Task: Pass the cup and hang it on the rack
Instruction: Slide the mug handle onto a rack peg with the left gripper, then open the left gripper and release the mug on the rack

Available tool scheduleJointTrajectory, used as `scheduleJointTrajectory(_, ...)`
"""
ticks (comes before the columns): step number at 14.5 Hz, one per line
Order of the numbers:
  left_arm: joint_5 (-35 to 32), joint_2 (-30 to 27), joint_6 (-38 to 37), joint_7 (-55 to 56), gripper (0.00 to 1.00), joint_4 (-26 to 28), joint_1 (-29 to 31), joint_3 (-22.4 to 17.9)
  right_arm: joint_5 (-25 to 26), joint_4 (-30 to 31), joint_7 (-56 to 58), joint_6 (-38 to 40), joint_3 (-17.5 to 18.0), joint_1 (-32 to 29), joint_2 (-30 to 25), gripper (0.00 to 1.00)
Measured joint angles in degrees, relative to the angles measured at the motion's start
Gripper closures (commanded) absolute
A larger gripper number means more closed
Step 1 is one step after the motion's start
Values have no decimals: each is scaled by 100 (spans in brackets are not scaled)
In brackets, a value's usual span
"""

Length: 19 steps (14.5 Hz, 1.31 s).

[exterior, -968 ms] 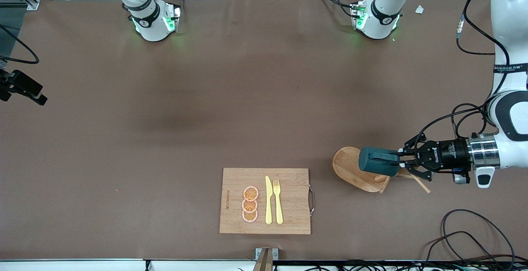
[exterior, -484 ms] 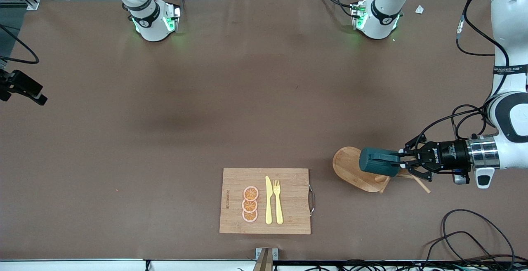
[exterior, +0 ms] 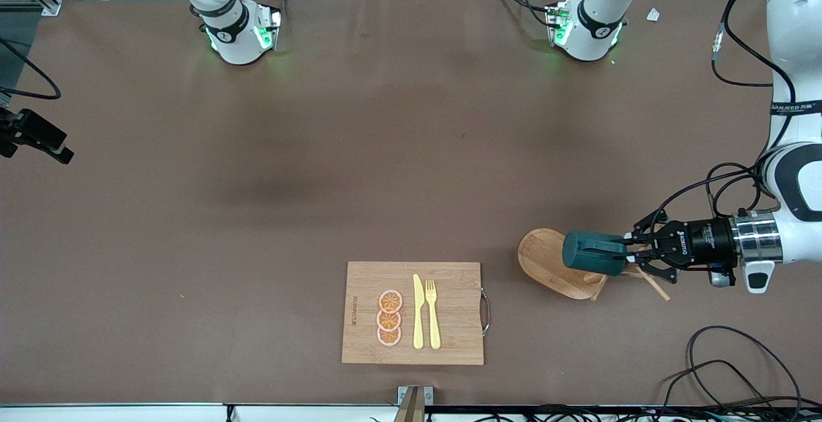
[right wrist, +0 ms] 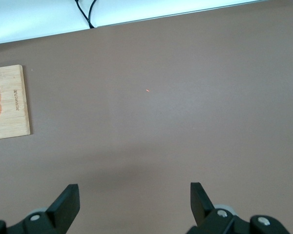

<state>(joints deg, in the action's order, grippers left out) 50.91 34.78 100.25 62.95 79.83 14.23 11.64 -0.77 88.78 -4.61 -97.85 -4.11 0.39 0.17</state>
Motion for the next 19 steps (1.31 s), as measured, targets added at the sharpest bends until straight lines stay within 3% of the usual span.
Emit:
scheduleJointTrajectory(4, 0, 0, 0, 0, 92, 0, 63, 0, 0, -8, 0, 0, 0, 0, 0, 0)
scheduleJointTrajectory(5, 0, 0, 0, 0, 81, 0, 70, 0, 0, -8, 0, 0, 0, 0, 0, 0)
scheduleJointTrajectory(7, 0, 0, 0, 0, 31, 0, 70, 2, 0, -9, 0, 0, 0, 0, 0, 0)
scheduleJointTrajectory(8, 6, 0, 0, 0, 0, 0, 70, 4, 0, -9, 0, 0, 0, 0, 0, 0)
scheduleJointTrajectory(16, -136, -263, -40, -8, 0, -177, 32, 306, 0, -11, 0, 0, 0, 0, 0, 0)
scheduleJointTrajectory(17, -357, -431, -42, -8, 0, -193, 6, 433, 0, -13, 0, 0, -1, 0, 0, 0)
scheduleJointTrajectory(19, -1415, -954, -57, -49, 0, -212, -154, 718, 0, -14, 0, 0, 0, 0, 0, 0)
